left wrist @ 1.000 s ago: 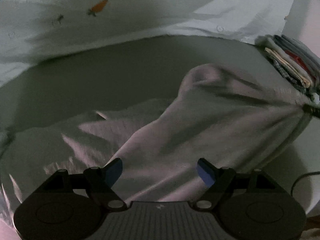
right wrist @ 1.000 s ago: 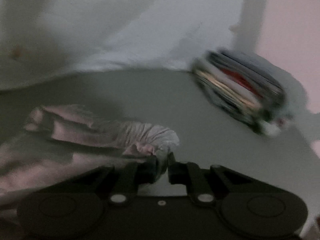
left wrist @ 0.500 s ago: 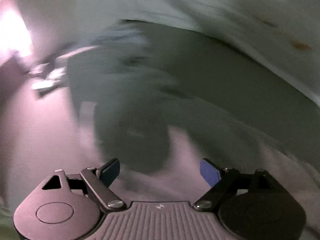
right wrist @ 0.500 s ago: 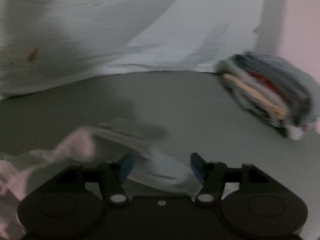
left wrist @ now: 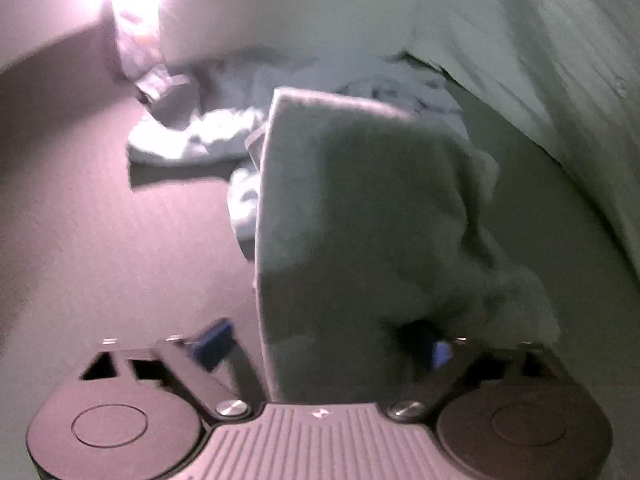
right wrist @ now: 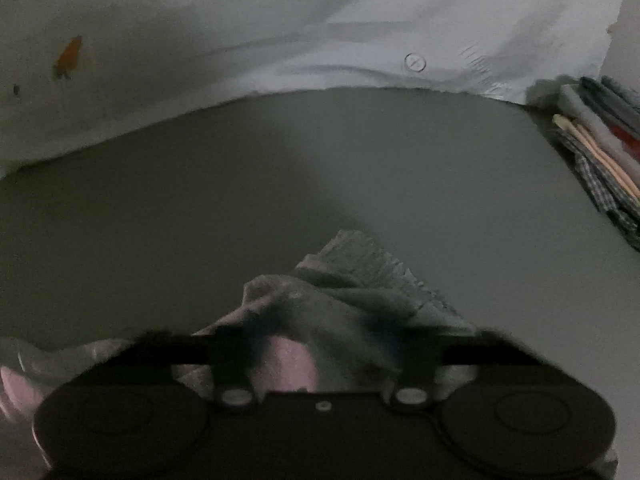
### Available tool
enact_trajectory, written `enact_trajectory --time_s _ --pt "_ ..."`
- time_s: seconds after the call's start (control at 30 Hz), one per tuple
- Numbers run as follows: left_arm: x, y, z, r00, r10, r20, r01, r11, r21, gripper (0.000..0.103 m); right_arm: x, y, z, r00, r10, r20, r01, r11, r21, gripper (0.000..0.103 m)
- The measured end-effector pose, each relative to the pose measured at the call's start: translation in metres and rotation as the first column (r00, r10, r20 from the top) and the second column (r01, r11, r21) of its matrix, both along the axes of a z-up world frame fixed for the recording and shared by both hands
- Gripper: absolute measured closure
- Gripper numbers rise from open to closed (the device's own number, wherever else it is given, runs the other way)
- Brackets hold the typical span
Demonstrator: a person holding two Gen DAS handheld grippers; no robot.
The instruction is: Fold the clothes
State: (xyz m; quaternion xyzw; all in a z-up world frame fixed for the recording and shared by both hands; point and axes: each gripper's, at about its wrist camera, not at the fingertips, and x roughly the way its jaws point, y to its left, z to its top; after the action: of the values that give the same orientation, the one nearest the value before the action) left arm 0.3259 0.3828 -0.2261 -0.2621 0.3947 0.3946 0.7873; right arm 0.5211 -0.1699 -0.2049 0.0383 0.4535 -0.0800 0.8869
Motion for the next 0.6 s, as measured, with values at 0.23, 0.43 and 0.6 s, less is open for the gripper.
enact_trajectory --time_s 0.23,0.43,0.6 --pt "0.011 -0.036 0.059 0.994 -0.017 0.109 0.01 0.998 0.068 0.093 -0.028 -0.033 0.05 0.982 -0.037 0.185 0.039 0.999 -0.008 0.1" --pt "0.048 -0.078 0.16 0.924 -0.154 0.35 0.107 0.983 0.151 0.094 0.005 -0.049 0.128 0.906 0.017 0.424 0.039 0.992 -0.123 0.1" --pt "0.063 -0.113 0.207 0.88 -0.176 0.442 0.091 0.974 0.206 0.093 0.06 -0.061 0.184 0.85 0.041 0.525 0.053 0.985 -0.164 0.089"
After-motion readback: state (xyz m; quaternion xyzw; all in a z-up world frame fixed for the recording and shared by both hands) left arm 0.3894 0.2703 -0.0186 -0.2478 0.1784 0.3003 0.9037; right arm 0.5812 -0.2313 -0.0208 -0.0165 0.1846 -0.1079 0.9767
